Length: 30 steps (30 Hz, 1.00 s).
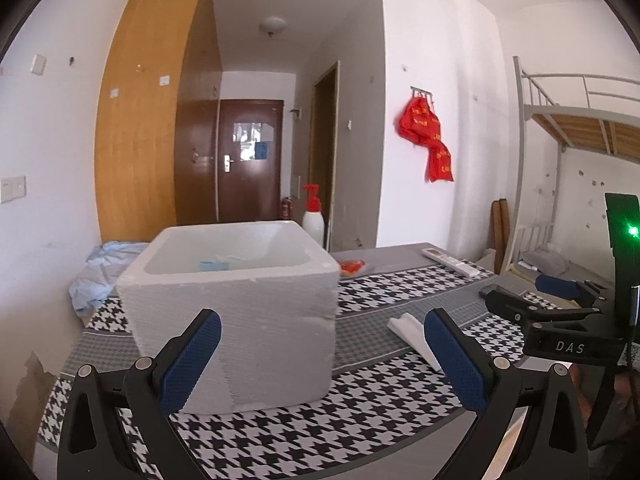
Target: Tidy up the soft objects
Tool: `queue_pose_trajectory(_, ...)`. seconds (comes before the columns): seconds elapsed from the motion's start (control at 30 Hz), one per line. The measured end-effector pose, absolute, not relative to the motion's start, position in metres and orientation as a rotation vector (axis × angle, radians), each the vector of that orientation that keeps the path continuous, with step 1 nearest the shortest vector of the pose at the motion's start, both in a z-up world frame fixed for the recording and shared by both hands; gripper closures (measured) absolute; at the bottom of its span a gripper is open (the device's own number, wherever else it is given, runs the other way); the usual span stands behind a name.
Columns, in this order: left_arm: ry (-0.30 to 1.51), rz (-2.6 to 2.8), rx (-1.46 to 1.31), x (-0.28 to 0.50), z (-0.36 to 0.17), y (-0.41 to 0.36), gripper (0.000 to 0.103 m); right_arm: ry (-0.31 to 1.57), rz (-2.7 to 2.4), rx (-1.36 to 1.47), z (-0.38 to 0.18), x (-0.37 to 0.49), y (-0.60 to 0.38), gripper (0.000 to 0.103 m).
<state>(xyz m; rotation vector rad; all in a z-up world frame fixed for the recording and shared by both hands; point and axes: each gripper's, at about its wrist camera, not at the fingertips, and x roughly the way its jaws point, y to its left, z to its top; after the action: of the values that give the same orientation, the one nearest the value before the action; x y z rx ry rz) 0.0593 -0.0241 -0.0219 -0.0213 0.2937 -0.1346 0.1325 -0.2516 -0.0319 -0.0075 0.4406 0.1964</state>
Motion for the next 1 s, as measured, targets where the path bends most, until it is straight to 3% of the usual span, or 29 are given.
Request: queue_pose_trajectory(1.0, 0.385, -0.278, 0.006, 0.087, -0.038, -0.076, 0.001, 0.512, 0.128, -0.033, -0.054, 0.136, -0.295, 0.001)
